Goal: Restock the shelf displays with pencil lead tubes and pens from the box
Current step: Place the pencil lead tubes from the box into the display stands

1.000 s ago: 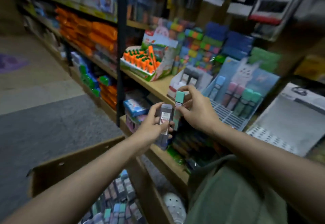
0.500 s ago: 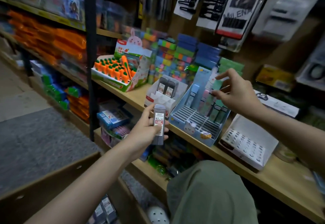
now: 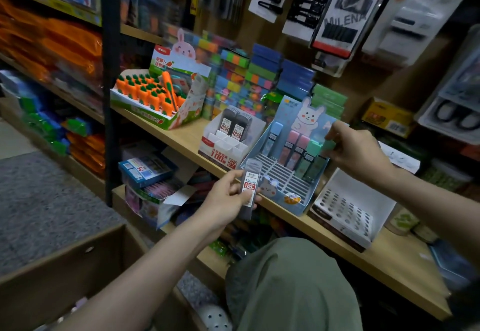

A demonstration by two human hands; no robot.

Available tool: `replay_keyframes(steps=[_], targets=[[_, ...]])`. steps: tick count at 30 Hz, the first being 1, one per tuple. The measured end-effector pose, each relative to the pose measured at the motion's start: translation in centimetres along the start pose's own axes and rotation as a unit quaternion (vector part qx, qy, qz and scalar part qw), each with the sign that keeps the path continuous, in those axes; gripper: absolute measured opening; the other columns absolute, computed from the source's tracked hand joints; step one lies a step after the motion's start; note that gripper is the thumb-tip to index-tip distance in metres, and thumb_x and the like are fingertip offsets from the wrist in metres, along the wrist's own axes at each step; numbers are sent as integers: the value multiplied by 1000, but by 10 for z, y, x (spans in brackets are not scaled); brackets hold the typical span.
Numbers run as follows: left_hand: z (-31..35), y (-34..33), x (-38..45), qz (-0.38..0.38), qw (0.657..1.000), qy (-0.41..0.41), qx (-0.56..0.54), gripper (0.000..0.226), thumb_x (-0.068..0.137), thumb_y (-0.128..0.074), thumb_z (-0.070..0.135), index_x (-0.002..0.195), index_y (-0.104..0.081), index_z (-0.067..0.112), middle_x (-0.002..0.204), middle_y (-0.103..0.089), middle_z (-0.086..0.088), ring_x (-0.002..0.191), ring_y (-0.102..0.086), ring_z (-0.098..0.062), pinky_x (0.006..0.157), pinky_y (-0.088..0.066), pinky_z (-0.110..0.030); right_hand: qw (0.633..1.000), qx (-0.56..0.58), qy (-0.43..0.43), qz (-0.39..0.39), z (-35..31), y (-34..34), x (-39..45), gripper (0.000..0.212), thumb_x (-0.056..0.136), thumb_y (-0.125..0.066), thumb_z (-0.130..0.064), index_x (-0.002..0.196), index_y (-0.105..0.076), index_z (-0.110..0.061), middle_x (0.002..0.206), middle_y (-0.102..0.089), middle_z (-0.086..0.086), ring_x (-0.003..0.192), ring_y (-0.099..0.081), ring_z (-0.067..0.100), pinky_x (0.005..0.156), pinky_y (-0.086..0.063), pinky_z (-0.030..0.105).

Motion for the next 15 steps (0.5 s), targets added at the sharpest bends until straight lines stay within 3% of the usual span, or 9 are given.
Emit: replay_keyframes(steps=[6, 11, 15], targets=[[-13, 15, 1, 15, 1000, 6, 9, 33, 95, -53, 0, 117, -57, 25, 95, -75, 1, 93, -72, -16, 78, -58, -32, 999, 21, -29, -16, 11, -15, 0, 36, 77, -80, -14, 101, -52, -17, 91, -70, 11, 81, -66, 30, 65, -56, 42], [-15, 20, 3, 24, 1000, 5, 7, 33, 95, -54, 1, 112, -57, 29, 94, -75, 2, 93, -72, -15, 76, -58, -31, 992, 94, -81, -24, 23, -22, 0, 33, 79, -79, -15, 95, -51, -23, 87, -61, -1, 73, -57, 12, 54, -41, 17], [-16, 17, 3, 14, 1000, 2, 12, 33, 95, -54, 1, 113, -57, 29, 94, -75, 3, 92, -72, -15, 73, -57, -28, 997, 26, -66, 4, 21, -17, 1, 25, 74, -83, -14, 90, -63, -13, 88, -65, 5, 80, -62, 24, 68, -50, 35]])
Point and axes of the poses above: each hand's wrist, its own x-axis towards the middle knuckle, its own y-axis out of the back of the hand, z = x × y, the point moved 10 cm from there along x, towards the middle knuckle
